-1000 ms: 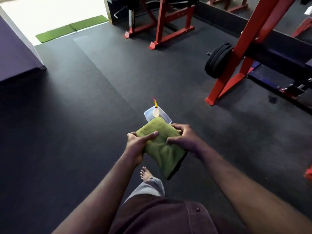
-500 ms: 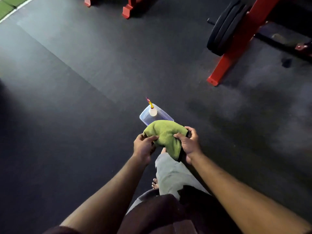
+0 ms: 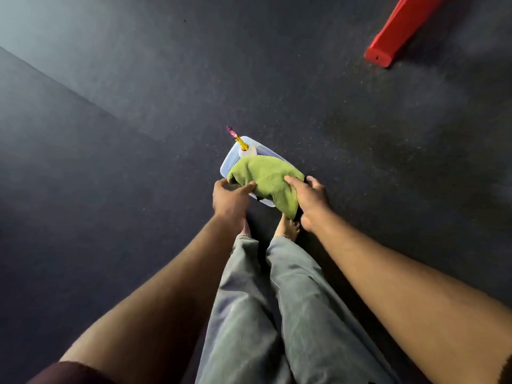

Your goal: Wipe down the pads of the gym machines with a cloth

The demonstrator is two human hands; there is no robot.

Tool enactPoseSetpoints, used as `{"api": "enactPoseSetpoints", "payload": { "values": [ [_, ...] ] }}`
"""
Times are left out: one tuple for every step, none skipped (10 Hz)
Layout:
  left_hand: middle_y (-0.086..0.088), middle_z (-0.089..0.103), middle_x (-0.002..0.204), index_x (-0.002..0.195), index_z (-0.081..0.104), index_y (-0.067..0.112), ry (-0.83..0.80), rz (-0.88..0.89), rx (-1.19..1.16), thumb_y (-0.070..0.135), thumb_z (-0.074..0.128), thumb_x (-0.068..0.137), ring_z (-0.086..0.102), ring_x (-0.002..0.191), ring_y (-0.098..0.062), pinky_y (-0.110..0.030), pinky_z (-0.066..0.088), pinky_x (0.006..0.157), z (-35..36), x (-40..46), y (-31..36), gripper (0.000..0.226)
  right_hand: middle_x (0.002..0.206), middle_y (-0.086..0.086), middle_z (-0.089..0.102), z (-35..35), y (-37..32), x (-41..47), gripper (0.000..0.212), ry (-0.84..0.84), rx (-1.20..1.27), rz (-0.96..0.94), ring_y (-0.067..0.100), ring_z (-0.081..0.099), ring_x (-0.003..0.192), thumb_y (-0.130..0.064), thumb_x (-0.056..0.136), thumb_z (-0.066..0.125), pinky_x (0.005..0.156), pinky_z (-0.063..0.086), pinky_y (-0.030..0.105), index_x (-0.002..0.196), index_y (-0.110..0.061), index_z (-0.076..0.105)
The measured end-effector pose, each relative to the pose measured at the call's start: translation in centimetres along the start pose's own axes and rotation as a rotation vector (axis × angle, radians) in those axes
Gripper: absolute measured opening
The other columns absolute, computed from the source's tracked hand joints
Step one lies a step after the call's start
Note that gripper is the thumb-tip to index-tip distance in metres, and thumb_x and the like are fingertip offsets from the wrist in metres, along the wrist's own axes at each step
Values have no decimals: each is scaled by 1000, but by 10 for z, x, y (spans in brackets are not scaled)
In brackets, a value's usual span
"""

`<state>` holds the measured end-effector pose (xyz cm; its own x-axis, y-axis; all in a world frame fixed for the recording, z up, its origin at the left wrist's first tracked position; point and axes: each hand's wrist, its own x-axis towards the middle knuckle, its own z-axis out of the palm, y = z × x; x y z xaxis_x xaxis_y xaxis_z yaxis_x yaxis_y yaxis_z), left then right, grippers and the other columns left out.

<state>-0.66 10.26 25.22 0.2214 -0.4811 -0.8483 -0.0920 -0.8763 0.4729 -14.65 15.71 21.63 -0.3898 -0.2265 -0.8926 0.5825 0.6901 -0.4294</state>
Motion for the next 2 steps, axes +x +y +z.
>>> {"api": "enactPoseSetpoints", "payload": {
  "values": [
    [-1, 57, 104, 127, 51, 14, 198, 22, 283, 32, 73, 76, 59, 95, -22, -26, 47, 82, 14, 34, 1, 58, 144, 12, 50, 11, 10, 37, 113, 55, -250, 59, 28, 54, 126, -53, 61, 79, 106, 45, 44, 152, -16, 25],
    [0, 63, 99, 110, 59, 14, 189, 82, 333, 28, 69, 80, 62, 93, -22, -25, 44, 76, 21, 36, 2, 34, 138, 12, 53, 17, 13, 38, 87, 65, -273, 12, 26, 56, 119, -31, 77, 77, 105, 45, 45, 149, -14, 31]
  ]
}}
